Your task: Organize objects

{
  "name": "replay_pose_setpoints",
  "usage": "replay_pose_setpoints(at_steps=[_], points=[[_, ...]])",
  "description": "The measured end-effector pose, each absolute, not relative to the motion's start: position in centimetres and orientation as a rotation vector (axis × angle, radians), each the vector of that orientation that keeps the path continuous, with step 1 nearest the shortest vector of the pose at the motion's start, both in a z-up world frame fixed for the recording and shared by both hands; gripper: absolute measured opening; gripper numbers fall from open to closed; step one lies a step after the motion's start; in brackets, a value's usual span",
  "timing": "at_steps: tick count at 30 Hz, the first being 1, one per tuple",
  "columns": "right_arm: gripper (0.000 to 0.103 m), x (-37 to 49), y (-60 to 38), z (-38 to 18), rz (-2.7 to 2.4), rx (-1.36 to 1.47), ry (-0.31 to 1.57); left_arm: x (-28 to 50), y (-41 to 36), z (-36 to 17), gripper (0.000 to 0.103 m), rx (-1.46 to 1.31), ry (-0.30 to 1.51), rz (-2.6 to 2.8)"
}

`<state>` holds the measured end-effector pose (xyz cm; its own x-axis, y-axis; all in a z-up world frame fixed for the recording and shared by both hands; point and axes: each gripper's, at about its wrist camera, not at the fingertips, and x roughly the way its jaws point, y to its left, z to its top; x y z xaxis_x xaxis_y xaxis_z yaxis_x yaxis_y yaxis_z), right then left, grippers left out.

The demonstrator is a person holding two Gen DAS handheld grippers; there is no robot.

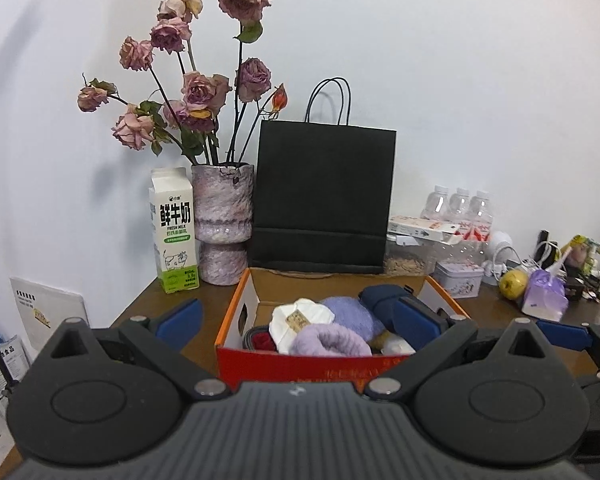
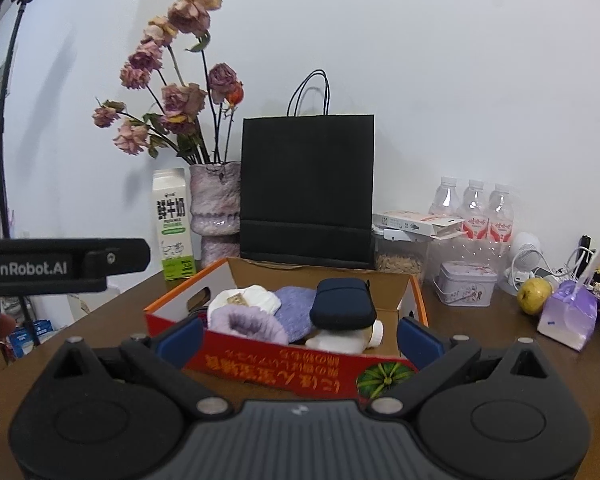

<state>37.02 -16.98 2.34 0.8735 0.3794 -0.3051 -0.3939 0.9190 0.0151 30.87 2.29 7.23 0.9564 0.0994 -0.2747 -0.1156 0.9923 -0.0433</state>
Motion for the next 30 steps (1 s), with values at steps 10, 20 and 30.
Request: replay_pose_setpoints(at_steps=[10, 20, 30], points=[[0.103, 30.5, -19.2, 3.3, 0.4, -0.032, 0.308, 24.0, 1.7, 7.7, 0.103, -0.052, 0.285, 0.085], [0.103, 24.4, -21.2, 2.4, 0.415, -0.03, 0.333, 18.3, 1.9, 5.9, 0.103, -0.069, 0.343, 0.082], [0.103, 20.8, -22.3, 1.2, 0.416, -0.023, 0.355, 14.7, 1.9, 3.7, 0.103, -0.064, 0.392, 0.099]])
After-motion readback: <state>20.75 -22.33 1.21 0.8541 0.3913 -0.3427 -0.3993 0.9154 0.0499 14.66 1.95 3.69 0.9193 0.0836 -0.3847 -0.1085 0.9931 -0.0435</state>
